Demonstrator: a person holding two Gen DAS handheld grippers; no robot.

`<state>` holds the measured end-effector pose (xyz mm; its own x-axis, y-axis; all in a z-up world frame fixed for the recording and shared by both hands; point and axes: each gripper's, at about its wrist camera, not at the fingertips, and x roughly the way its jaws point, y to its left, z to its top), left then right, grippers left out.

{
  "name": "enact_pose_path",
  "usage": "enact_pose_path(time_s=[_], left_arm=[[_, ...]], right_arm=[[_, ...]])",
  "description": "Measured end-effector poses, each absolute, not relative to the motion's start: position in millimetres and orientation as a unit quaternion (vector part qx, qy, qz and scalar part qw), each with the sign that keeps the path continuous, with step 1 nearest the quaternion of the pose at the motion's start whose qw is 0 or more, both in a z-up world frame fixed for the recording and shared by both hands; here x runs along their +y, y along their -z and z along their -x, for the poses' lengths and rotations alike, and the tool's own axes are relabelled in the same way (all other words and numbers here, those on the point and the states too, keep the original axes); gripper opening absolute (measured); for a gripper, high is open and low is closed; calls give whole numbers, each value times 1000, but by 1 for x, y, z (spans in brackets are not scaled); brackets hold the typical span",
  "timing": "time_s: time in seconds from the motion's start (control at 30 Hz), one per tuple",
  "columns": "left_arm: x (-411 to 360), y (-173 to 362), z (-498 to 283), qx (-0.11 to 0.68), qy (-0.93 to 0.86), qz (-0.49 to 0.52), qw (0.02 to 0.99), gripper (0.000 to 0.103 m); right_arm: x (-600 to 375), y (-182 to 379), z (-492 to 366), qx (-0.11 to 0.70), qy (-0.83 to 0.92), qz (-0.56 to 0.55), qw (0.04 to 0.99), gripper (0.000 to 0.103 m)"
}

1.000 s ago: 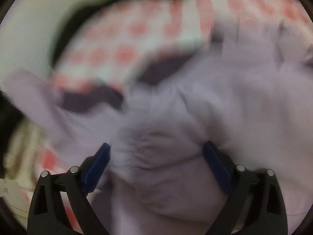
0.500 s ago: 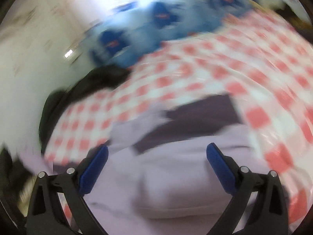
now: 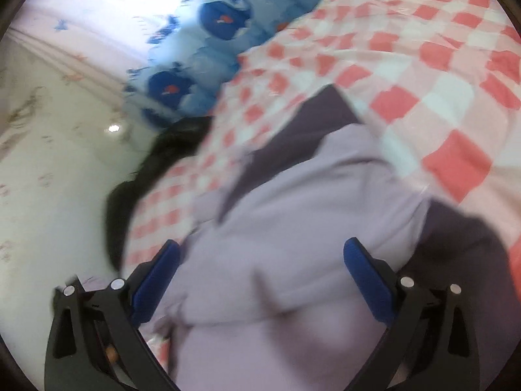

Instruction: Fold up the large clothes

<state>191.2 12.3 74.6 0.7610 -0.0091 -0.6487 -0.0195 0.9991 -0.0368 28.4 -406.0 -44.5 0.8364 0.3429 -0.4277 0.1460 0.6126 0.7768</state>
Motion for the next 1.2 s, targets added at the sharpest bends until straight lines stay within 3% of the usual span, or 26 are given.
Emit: enact_pose_path(time_s=[0.1, 0.23, 0.43, 0.87, 0.9, 0.93, 0.97, 1.0, 1.07, 1.2], left_arm=[[86, -146, -197, 299, -146, 43, 942, 95], [164, -185, -220, 295, -311, 26, 903, 95], [223, -176, -254, 331, -375, 58, 864, 95], [267, -129, -285, 362, -391, 127, 836, 95], [270, -128, -284, 362, -388, 137, 837, 92], [273, -127, -283, 356, -379, 145, 842, 82], [274, -125, -284, 357, -370, 150, 844, 46], [276, -121, -287, 363, -358, 157, 846, 24], [279, -122, -285, 361, -318, 177, 859, 17], [271, -139, -269, 330, -270, 206, 881, 15]], right_arm=[[-389, 38, -18, 266, -94, -455, 845, 97], [-373, 41, -29, 280, -123, -462, 832, 97], [-372, 49, -32, 288, -128, -476, 821, 97], [-373, 62, -31, 302, -123, -484, 812, 97], [-373, 62, -31, 302, -124, -483, 812, 97], [-372, 62, -31, 302, -124, -483, 812, 97], [-372, 62, -32, 302, -124, -484, 812, 97], [-372, 62, -32, 302, -125, -485, 811, 97], [-372, 62, -32, 300, -126, -489, 809, 97], [-373, 61, -31, 298, -123, -491, 810, 97]])
